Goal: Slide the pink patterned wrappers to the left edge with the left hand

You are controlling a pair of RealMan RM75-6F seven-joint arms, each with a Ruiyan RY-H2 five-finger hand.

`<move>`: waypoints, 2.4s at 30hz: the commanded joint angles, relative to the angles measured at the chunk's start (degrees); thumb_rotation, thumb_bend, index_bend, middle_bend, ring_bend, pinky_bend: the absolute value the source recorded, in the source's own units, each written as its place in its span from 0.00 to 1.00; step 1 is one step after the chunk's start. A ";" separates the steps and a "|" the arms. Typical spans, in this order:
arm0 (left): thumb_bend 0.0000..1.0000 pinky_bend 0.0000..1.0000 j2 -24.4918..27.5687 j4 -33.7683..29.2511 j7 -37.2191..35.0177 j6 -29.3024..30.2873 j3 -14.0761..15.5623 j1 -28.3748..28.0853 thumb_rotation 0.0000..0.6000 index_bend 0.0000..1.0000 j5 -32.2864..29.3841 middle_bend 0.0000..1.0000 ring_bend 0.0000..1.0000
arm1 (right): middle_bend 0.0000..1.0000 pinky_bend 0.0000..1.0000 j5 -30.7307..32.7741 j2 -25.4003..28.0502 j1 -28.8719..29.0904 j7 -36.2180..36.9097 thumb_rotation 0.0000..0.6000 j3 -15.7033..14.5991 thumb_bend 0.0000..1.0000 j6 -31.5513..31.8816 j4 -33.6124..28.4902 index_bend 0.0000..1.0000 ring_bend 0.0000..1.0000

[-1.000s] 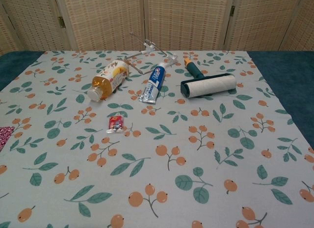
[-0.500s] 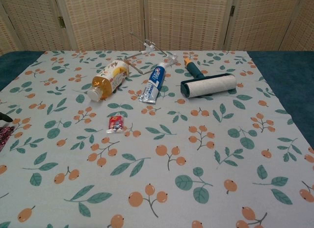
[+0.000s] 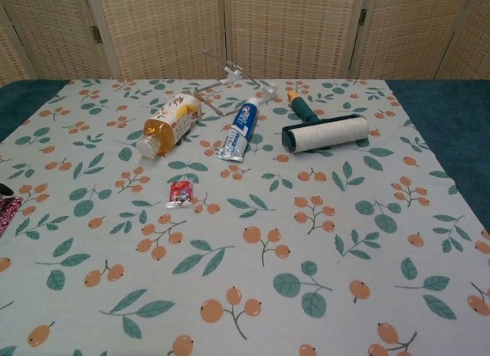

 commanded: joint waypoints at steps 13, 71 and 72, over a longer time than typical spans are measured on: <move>0.36 0.00 -1.28 1.57 0.45 0.77 -0.04 -0.67 1.00 0.10 -0.91 0.00 0.00 | 0.00 0.00 0.24 -0.12 -0.02 0.27 1.00 0.03 0.46 -0.18 0.30 0.00 0.00; 0.36 0.00 2.24 -1.44 -2.35 7.23 0.03 5.64 1.00 0.16 1.93 0.00 0.00 | 0.00 0.00 -0.33 -0.35 0.11 0.65 1.00 0.03 0.46 0.14 0.56 0.00 0.00; 0.36 0.00 2.12 -1.01 -2.34 6.97 0.10 5.71 1.00 0.16 1.63 0.00 0.00 | 0.00 0.00 -0.37 -0.33 0.14 0.58 1.00 0.04 0.46 0.11 0.51 0.00 0.00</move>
